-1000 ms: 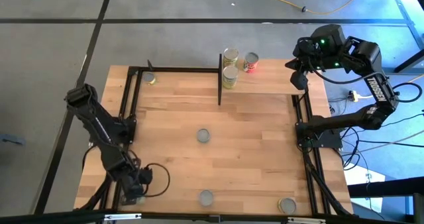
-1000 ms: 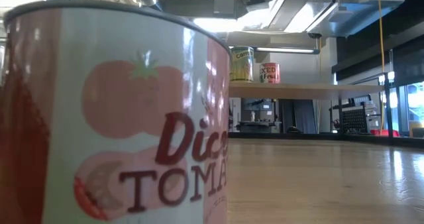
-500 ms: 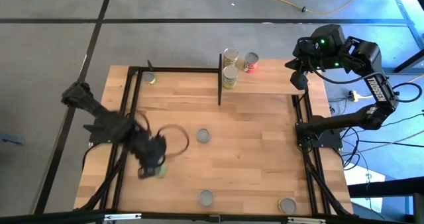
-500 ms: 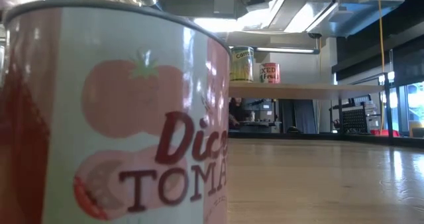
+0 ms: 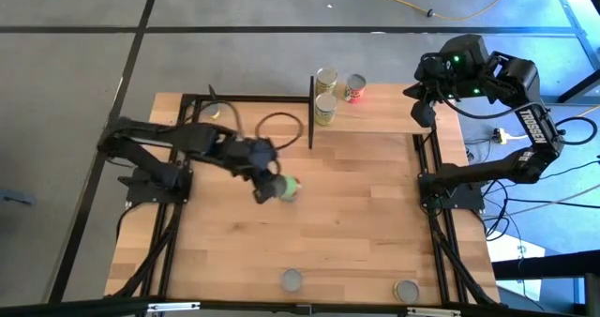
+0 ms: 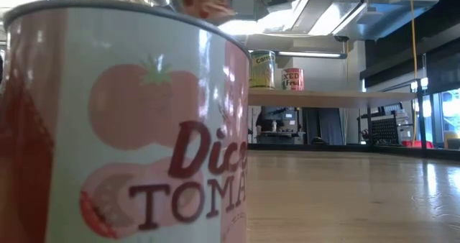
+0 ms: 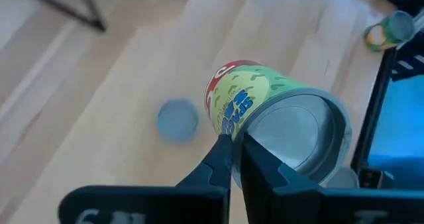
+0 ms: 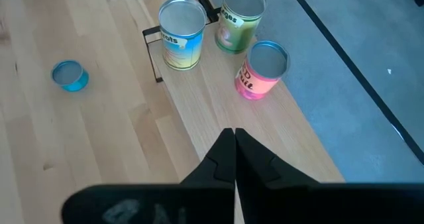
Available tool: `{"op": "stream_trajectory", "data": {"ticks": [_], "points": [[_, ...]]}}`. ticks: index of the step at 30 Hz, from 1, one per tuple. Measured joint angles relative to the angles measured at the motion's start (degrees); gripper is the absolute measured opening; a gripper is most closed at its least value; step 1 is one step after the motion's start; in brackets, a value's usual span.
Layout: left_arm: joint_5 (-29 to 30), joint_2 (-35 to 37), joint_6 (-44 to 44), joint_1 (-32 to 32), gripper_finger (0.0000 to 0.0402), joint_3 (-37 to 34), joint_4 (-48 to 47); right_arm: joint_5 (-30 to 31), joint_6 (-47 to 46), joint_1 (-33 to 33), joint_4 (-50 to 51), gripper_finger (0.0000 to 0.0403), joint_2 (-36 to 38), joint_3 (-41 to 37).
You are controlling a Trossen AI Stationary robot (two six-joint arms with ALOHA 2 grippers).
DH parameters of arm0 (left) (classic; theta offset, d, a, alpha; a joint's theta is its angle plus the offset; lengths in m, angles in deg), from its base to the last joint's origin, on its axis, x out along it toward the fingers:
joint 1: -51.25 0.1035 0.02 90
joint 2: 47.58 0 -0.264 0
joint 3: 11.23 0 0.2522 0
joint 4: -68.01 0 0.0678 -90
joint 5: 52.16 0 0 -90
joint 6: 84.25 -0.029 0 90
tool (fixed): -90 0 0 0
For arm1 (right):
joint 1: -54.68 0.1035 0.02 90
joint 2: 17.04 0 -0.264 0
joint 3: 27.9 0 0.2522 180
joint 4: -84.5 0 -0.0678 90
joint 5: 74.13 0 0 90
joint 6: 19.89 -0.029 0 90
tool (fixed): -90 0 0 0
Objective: Pick and place cans onto a shelf
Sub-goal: Move the green and red can to the middle of the table
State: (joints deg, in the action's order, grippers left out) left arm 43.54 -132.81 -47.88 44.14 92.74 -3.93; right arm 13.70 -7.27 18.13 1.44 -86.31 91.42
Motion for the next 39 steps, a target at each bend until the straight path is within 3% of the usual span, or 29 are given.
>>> {"op": "stream_trajectory", "data": {"ticks": [10,18,21,27,39], "points": [[-3.36,-16.0,-11.1,5.6,0.0007,8.36,2.24,0.0,-0.46,-0.01,0.0,0.0,0.02,0.0],[14.14,-20.64,-12.76,5.83,0.0007,10.87,5.48,-2.81,-0.28,1.26,-0.17,0.0,0.04,0.0],[17.34,-19.92,-12.78,5.35,0.0007,10.97,7.85,-3.78,-0.24,3.43,-0.17,0.0,0.04,0.0],[9.43,-19.82,-13.13,5.21,0.0007,10.96,9.2,-3.63,-0.37,6.63,-0.17,0.0,0.07,0.0],[0.24,-26.84,-13.04,7.13,0.0007,10.93,9.75,-3.48,-0.35,8.33,-0.7,0.0,0.04,-0.02]]}}
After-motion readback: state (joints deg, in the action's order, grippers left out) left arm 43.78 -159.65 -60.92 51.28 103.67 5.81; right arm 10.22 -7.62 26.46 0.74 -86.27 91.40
